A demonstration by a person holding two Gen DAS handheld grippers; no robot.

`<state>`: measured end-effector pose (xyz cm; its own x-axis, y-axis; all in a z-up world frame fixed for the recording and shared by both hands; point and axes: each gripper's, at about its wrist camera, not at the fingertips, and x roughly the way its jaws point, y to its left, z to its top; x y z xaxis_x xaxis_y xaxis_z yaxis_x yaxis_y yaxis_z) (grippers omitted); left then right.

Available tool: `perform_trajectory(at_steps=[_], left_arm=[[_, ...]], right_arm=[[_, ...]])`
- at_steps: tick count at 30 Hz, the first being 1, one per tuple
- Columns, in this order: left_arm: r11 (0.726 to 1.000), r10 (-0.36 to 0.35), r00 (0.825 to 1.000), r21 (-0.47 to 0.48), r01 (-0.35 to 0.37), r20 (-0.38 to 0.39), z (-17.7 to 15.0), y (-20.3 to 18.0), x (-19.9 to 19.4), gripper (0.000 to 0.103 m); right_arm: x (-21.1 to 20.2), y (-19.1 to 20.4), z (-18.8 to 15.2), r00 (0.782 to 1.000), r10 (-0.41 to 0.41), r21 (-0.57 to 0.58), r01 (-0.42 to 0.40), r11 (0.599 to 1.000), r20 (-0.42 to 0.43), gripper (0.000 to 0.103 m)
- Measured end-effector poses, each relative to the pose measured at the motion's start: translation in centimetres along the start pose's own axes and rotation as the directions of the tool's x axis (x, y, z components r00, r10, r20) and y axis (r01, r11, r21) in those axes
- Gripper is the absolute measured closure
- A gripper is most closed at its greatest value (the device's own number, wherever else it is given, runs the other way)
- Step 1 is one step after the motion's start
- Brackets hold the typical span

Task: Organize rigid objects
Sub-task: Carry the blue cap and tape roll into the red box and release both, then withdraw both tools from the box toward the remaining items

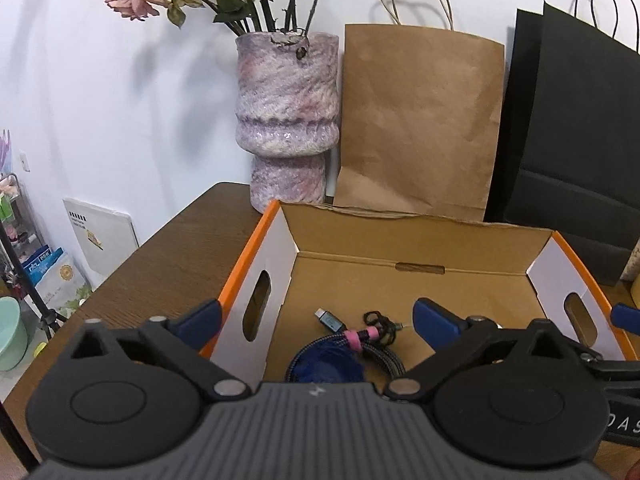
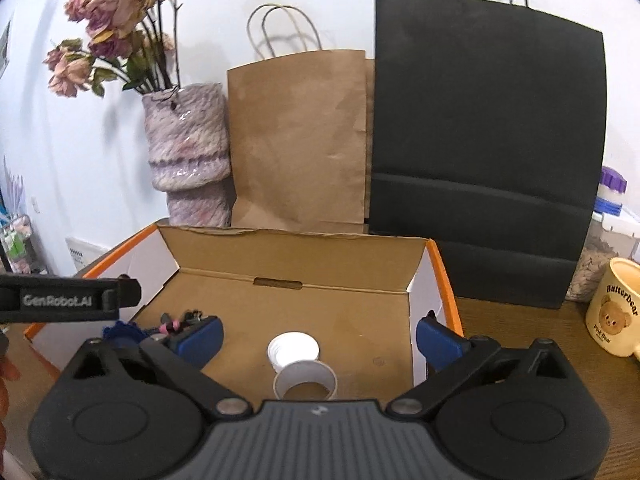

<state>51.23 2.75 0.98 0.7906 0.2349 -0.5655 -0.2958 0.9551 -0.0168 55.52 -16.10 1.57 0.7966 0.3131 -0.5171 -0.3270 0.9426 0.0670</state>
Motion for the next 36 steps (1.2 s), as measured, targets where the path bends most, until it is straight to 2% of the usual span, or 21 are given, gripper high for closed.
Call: perform_trajectory(at_steps=[18, 26, 36], left_arm=[[1.000, -0.016, 0.999, -0.021, 0.017, 0.031, 0.2, 0.3, -1.3, 0.000], [0.998, -0.045, 0.997, -0.046, 0.048, 0.067, 0.0, 1.4, -4.2, 0.000], [0.997, -0.069, 0.992, -0.022, 0.071, 0.104, -1.3, 1.9, -7.9, 0.000]], right_arm=[[-0.7, -0.2, 0.1, 1.000, -0.025, 0.008, 0.025, 1.000, 0.009, 0.000], [-3.4, -0.3, 0.1, 0.999, -0.024, 0.010, 0.024, 1.000, 0.036, 0.000], [-7.5, -0.7, -0.6, 0.997, -0.026, 0.009, 0.025, 1.000, 0.079, 0.000]])
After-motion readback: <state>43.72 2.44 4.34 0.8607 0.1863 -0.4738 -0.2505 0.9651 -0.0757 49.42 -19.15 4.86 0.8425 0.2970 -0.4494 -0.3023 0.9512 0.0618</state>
